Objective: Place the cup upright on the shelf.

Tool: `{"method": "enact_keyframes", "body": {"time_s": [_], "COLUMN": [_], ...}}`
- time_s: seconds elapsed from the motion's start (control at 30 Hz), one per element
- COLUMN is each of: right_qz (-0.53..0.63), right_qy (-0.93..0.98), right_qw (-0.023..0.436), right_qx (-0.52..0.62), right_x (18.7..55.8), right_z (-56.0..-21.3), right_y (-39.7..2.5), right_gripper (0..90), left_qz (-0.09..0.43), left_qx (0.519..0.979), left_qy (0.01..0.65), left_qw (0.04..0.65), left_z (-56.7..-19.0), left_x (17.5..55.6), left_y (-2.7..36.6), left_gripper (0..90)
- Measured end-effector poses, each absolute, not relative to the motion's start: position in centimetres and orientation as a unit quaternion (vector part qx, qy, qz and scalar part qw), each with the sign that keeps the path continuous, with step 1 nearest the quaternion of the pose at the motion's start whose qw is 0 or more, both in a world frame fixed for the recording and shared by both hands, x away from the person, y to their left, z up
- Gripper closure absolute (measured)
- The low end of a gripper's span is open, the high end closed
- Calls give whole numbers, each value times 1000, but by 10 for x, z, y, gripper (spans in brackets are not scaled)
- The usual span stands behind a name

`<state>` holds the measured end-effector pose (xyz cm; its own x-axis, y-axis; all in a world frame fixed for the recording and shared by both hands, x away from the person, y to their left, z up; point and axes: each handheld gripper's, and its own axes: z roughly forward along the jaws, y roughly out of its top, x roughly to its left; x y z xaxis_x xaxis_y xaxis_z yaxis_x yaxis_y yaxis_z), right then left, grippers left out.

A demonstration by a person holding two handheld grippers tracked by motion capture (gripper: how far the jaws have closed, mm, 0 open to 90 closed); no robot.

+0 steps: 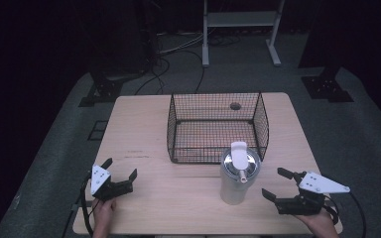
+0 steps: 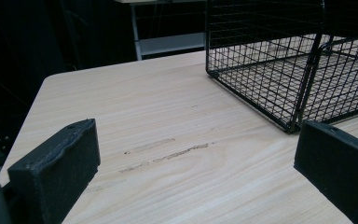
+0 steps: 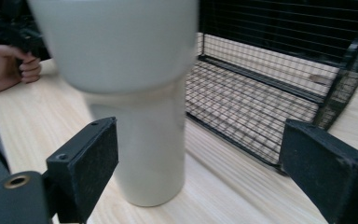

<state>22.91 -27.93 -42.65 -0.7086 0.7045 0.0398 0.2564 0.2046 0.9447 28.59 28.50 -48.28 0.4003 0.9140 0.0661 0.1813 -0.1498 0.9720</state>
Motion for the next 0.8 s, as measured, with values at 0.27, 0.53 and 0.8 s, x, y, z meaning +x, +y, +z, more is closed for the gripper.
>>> {"method": "enact_keyframes", "body": {"time_s": [0.27,0.53,0.8], "right_qz": [543,547,556], "right_qy": [762,763,755], "right_qw": [187,175,173], "right_qx": [298,297,301], "right_x": [227,230,236], "right_z": [-428,-437,-449], "right_y": [-259,-245,-230], "right_gripper": [106,99,97], "left_qz": [362,362,362], "left_qx": [666,666,667], "left_qy": [410,410,409], "left_qw": [507,507,507], "left_z": [-483,-483,-483], "left_x": [286,286,286], "left_y": [285,285,285], "left_gripper": [0,0,0]}}
